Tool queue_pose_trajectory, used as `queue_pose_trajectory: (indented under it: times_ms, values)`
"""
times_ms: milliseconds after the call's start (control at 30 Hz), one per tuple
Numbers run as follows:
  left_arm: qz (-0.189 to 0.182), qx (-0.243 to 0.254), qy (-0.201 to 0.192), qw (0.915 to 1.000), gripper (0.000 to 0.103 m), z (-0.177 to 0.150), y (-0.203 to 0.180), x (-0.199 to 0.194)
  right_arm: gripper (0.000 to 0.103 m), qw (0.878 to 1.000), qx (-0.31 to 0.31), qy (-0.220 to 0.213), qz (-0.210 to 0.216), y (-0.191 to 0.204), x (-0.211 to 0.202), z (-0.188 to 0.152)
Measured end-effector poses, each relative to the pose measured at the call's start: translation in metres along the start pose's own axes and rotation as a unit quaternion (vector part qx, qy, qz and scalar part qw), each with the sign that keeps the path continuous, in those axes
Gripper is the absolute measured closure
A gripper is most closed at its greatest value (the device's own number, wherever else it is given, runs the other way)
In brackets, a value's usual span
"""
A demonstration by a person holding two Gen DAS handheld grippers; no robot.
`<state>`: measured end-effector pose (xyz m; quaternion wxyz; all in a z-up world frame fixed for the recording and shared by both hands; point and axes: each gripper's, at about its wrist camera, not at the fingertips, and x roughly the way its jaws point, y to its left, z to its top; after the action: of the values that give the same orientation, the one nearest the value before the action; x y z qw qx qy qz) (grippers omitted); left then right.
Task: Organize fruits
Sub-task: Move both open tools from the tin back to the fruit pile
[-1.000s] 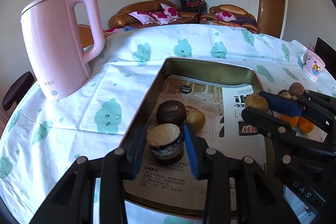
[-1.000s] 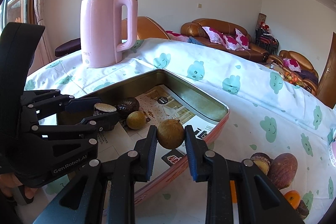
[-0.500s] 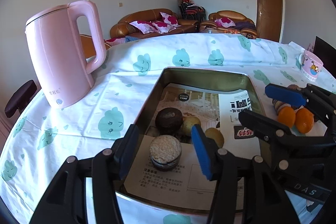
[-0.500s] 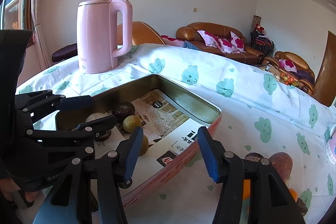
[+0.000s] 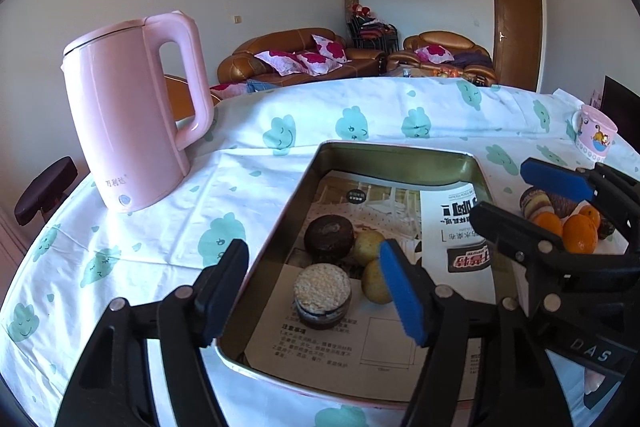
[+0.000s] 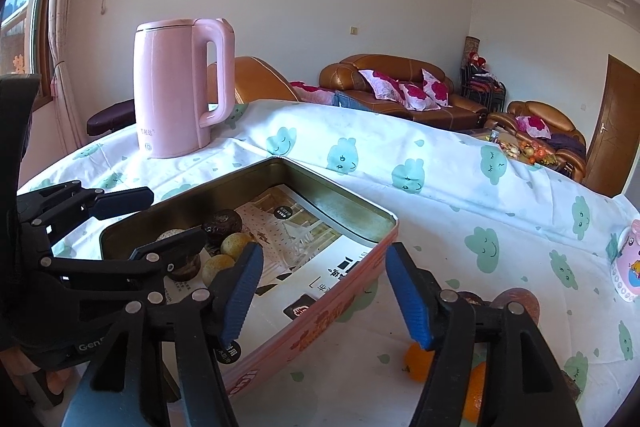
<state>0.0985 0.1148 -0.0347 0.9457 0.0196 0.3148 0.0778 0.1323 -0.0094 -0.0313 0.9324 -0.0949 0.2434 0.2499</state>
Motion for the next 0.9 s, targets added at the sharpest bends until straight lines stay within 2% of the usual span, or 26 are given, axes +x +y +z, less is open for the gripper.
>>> queue_pose_trajectory:
  times_ms: [233, 400, 667, 833, 900]
  values:
    - [0.007, -0.006, -0.029, 0.9995, 0.032, 0.001, 0.000, -0.010, 0.038, 1.000, -0.003, -0.017, -0.017, -0.010, -0.024, -0.009]
    - [-0.005, -0.014, -0.045, 0.9989, 0.032, 0.001, -0.014, -0.028, 0.037, 0.998, 0.005, -0.032, -0.050, -0.046, -0.065, -0.021]
    - [-0.071, 0.033, -0.042, 0.9960, 0.029, 0.009, -0.084, -0.054, 0.037, 0.989, 0.086, 0.004, -0.120, -0.130, -0.094, -0.053]
    - [-0.112, 0.059, -0.019, 0.9917, 0.029, 0.012, -0.134, -0.048, 0.037, 0.985, 0.114, 0.038, -0.127, -0.153, -0.090, -0.071]
    - [-0.123, 0.073, -0.011, 0.9896, 0.029, 0.010, -0.154, -0.042, 0.037, 0.984, 0.129, 0.049, -0.114, -0.161, -0.088, -0.075]
